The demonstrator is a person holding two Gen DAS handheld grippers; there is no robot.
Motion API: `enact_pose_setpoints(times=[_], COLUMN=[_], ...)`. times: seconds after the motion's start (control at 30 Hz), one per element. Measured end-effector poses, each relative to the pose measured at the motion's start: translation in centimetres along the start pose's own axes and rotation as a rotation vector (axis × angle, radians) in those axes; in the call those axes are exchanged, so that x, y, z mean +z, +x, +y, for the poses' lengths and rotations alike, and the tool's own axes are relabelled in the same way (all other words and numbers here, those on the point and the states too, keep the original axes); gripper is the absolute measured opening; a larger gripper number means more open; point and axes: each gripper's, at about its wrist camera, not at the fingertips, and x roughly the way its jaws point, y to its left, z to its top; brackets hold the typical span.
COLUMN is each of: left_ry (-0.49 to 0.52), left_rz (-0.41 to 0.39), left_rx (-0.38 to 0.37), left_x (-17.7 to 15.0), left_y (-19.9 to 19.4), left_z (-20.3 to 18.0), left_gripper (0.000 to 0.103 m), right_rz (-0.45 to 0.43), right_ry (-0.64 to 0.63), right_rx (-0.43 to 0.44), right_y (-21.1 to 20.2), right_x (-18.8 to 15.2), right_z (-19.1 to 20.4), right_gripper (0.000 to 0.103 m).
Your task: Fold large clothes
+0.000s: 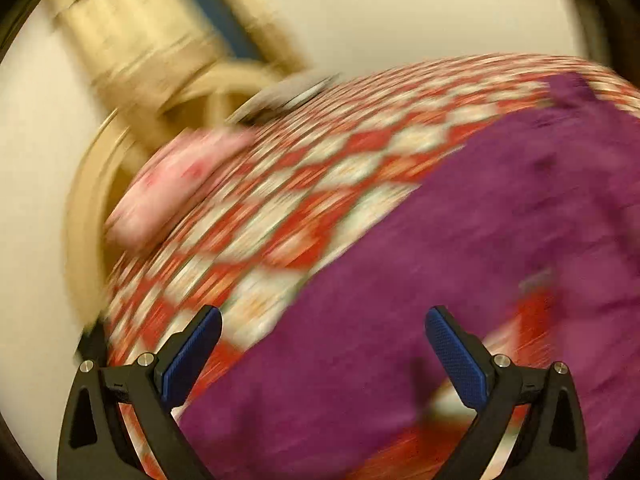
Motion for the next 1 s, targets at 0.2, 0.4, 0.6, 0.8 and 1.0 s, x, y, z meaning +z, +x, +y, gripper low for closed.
enact_pose_setpoints(times=[0.2, 0.4, 0.6, 0.8, 1.0], left_ry=[-0.223, -0.287, -0.181, 0.002, 0.143], left_rz=[0.177, 0.212, -0.026, -0.255, -0.366], left_rx=[-0.017, -0.223, -0.211, -0.334, -0.487], left_x=[-5.7, -5.6, 3.6, 10.6, 12.3], left_y=[2.6, 3.6, -3.3, -12.7, -19.5], left_z=[9.1, 7.6, 4.9, -5.0, -16.6], left_gripper=[0.102, 0.030, 0.013, 0.013, 0.013], right_rz=[-0.033, -0.058, -0.098, -0.115, -0.113], right_ry=[0.043, 0.035, 0.066, 0.164, 0.180], right_rx=[0.017, 0.031, 0.007, 0.001, -0.006], right_y=[-1.8, -2.9, -4.2, -4.7, -5.2], right_x=[-2.1, -2.6, -2.7, -2.9, -3.4], right_z=[0.1, 1.0, -0.6, -3.1, -4.4], right_gripper=[0.084, 0.084, 0.084, 0.084, 0.084])
